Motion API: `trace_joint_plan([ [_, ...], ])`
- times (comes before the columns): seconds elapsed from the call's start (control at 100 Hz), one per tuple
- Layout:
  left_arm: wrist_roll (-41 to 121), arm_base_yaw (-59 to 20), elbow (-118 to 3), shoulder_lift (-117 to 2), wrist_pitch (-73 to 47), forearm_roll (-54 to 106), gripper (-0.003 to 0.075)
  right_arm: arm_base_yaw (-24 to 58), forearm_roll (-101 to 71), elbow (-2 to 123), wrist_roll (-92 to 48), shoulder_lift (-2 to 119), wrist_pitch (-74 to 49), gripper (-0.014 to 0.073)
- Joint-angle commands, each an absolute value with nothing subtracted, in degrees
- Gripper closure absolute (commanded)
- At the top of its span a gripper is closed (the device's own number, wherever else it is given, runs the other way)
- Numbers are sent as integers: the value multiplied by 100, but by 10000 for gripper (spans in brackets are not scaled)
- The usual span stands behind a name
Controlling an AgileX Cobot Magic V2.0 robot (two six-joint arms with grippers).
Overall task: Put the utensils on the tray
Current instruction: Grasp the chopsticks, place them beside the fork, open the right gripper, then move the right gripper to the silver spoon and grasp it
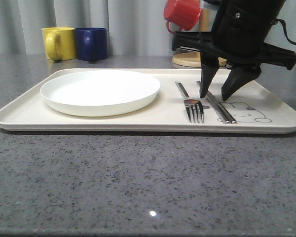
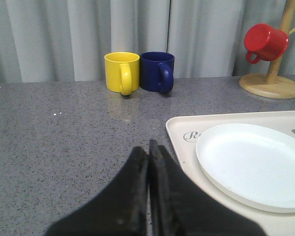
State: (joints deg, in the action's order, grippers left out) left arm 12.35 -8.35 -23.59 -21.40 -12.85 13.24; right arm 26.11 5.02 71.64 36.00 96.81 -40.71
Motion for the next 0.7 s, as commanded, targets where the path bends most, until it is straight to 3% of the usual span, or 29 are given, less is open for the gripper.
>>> trace_joint_plan([
  [0.0, 1165, -815, -2509, -2166, -843, 1365, 738, 2605, 531, 7358, 3597, 9367, -3924, 228],
  [0.28, 1165, -815, -2509, -2166, -843, 1365, 738, 2245, 695, 7393, 3051, 8673, -4257, 228],
  [0.69, 1165, -815, -2509, -2166, -843, 1365, 738, -195, 74, 7381, 633, 8387, -5196, 228],
])
